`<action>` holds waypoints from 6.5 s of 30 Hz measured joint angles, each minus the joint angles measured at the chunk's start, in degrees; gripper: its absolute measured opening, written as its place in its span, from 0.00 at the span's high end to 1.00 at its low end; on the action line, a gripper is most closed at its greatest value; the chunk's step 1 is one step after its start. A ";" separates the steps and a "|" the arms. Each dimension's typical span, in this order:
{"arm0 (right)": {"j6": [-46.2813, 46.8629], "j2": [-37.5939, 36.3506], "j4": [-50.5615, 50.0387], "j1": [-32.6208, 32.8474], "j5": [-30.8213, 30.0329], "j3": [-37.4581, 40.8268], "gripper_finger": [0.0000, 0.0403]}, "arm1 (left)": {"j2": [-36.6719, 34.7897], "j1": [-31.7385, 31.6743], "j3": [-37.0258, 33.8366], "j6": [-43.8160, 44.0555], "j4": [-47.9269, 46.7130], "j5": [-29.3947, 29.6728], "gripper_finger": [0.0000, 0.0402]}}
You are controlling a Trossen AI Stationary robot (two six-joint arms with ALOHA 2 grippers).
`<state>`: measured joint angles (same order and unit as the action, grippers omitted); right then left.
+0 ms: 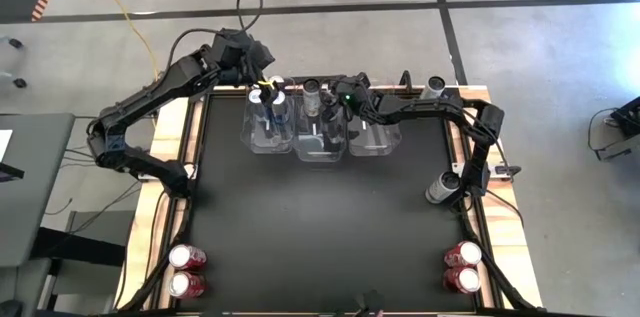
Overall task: Sort soda cans
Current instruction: Put the center white-yellow soda can into the center transparent bin, then put the top white-yellow soda can into the center transparent bin
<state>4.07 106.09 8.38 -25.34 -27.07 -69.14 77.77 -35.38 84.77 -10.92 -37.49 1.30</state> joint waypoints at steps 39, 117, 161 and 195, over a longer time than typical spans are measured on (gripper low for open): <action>17.32 -14.26 -23.67 8.85 19.17 -1.19 0.28 | -0.56 0.82 0.00 -0.08 1.05 1.09 0.01; 18.94 2.84 -16.31 4.33 16.68 -1.84 0.99 | -0.52 0.80 0.00 3.91 -0.55 4.39 0.01; 13.76 -12.11 -26.12 3.28 15.77 -1.97 0.61 | -0.52 0.71 0.00 3.24 2.72 5.84 0.01; 27.70 -30.87 -65.70 -25.79 8.31 -1.99 0.01 | 2.76 1.41 0.00 2.18 5.43 0.28 0.01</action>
<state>31.77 75.22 -57.33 -51.13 -18.76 -71.13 80.53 -33.98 84.77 -8.74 -32.05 1.58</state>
